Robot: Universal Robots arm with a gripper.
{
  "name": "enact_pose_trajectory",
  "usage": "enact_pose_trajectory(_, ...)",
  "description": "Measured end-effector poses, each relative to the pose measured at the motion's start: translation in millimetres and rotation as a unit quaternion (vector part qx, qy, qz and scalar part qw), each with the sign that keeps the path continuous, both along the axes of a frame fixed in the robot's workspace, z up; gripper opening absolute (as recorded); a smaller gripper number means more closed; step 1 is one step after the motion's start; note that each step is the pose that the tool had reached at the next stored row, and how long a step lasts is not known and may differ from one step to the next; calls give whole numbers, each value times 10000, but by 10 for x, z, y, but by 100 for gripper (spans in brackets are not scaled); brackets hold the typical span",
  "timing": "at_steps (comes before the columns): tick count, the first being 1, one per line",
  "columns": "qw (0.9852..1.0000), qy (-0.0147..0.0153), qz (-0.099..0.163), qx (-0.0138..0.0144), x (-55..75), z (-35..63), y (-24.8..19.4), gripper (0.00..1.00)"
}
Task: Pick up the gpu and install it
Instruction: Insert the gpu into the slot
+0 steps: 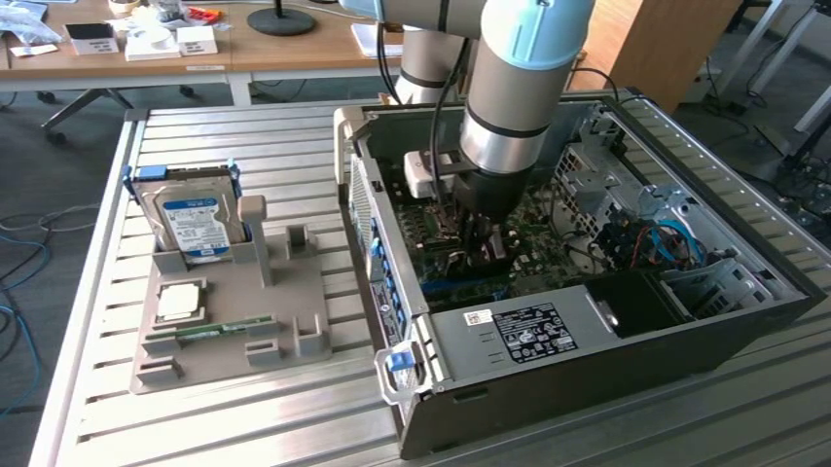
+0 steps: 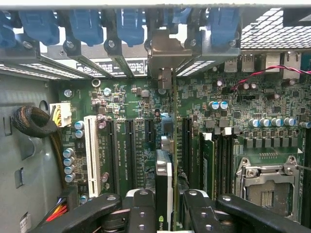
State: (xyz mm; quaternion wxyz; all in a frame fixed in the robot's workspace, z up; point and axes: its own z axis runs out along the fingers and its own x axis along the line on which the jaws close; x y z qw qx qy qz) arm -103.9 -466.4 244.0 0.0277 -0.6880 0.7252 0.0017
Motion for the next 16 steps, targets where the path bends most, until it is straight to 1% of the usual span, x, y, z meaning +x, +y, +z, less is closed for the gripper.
enact_pose_trajectory(3, 10000, 0, 0, 2, 0, 3, 0, 27)
enact_pose_trajectory(5, 10000, -4, 0, 10, 0, 17, 2, 27)
enact_pose_trajectory(6, 10000, -4, 0, 8, 0, 30, 2, 27)
enact_pose_trajectory(7, 10000, 0, 0, 0, 0, 49, 0, 27)
enact_pose_trajectory(8, 10000, 0, 0, 0, 0, 52, 0, 27)
enact_pose_trajectory(11, 10000, 0, -1, -19, -6, 52, 0, 27)
enact_pose_trajectory(14, 10000, 0, 1, -23, -18, 50, 0, 27)
enact_pose_trajectory(16, 10000, -1, 1, -14, -19, 38, 0, 27)
